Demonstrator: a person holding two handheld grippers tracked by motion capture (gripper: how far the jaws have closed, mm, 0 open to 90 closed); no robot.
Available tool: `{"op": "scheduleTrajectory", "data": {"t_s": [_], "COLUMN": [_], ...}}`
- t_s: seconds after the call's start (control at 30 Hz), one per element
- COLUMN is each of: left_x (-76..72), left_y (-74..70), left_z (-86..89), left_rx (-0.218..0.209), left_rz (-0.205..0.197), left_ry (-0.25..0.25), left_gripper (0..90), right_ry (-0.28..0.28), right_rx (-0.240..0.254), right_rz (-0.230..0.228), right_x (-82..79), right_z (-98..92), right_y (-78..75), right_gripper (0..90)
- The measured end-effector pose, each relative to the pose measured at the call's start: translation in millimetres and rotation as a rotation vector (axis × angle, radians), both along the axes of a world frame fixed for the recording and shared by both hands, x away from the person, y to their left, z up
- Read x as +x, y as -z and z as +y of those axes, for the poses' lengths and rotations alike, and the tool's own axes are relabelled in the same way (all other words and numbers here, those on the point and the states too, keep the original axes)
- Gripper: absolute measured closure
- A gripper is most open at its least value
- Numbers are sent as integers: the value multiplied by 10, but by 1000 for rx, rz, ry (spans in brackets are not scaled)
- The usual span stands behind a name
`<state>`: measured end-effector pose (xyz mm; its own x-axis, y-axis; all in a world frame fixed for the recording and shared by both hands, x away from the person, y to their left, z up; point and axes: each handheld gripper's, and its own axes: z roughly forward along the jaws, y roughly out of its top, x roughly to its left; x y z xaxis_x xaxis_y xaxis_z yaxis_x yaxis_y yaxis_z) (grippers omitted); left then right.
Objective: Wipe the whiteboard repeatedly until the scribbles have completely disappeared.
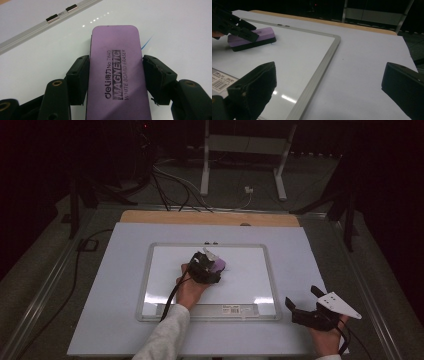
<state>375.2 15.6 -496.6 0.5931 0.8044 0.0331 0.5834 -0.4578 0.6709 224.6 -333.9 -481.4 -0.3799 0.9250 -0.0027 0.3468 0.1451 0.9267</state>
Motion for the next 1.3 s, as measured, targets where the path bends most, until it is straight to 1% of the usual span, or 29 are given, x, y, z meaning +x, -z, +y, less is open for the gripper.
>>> {"op": "scheduleTrajectory", "data": {"t_s": [0.03, 0.07, 0.1, 0.13, 0.23, 0.27, 0.3, 0.33, 0.37, 0.43, 0.5, 0.67, 0.8, 0.87, 0.9, 0.97, 1.0, 1.03, 1.1, 1.17, 1.2, 1.23, 1.3], "left_x": [27, 65, 109, 151, 261, 286, 303, 309, 309, 303, 285, 183, 66, 11, -9, -3, 9, 27, 96, 170, 198, 216, 236], "left_y": [1, 1, 2, 1, 3, 3, 4, 2, 2, 8, 8, 16, 12, 9, 8, 0, 0, -2, -5, -5, 0, 6, 15], "left_z": [37, 95, 164, 238, 443, 487, 506, 502, 491, 457, 400, 154, -91, -173, -191, -171, -151, -118, -1, 163, 256, 341, 474], "left_rx": [7, 9, 6, 14, 10, 7, 1, 4, 10, 1, -3, -10, -13, -11, -4, -4, 4, 19, 30, 24, 12, 6, 1], "left_rz": [-6, -3, 1, 0, 6, 9, 10, 10, 7, 5, 6, -1, -1, -1, -7, 5, -2, -11, -9, 5, 10, 7, 1], "left_ry": [-22, -46, -77, -108, -210, -228, -234, -233, -229, -221, -201, -117, -4, 49, 59, 61, 53, 34, -21, -89, -129, -167, -223], "left_gripper": [419, 419, 419, 419, 419, 420, 419, 419, 420, 419, 420, 420, 420, 419, 419, 419, 419, 419, 419, 419, 418, 419, 419], "right_ry": [0, 1, 2, 4, 5, 5, 4, 3, 1, -1, -3, -5, -8, -9, -9, -6, -5, -1, 1, 3, 4, 3, 4], "right_rx": [1, 3, 4, 5, 5, 4, 4, 4, 1, -1, -2, -2, -6, -7, -7, -6, -5, -3, -1, 1, 1, 1, 2], "right_rz": [-1, -1, -2, -1, 0, 0, 2, 1, 0, 1, 1, 5, 4, 2, 2, -1, -1, 0, 0, 0, 0, 0, 1], "right_x": [-3, -5, -5, -5, -4, -2, 0, 1, 2, 4, 6, 8, 10, 8, 7, 2, -1, -2, -6, -9, -10, -10, -9], "right_z": [-5, -10, -16, -21, -28, -27, -23, -18, -14, -4, 3, 13, 19, 20, 17, 7, 0, -7, -19, -27, -30, -32, -29], "right_y": [-2, -3, -2, -2, 0, 2, 3, 4, 4, 5, 7, 10, 11, 9, 8, 5, 4, 2, 0, -1, -1, 0, 0], "right_gripper": [0, 0, 0, 0, 0, 0, 0, 0, 0, 0, 0, 0, 0, 0, 0, 0, 0, 0, 0, 0, 0, 0, 0]}}
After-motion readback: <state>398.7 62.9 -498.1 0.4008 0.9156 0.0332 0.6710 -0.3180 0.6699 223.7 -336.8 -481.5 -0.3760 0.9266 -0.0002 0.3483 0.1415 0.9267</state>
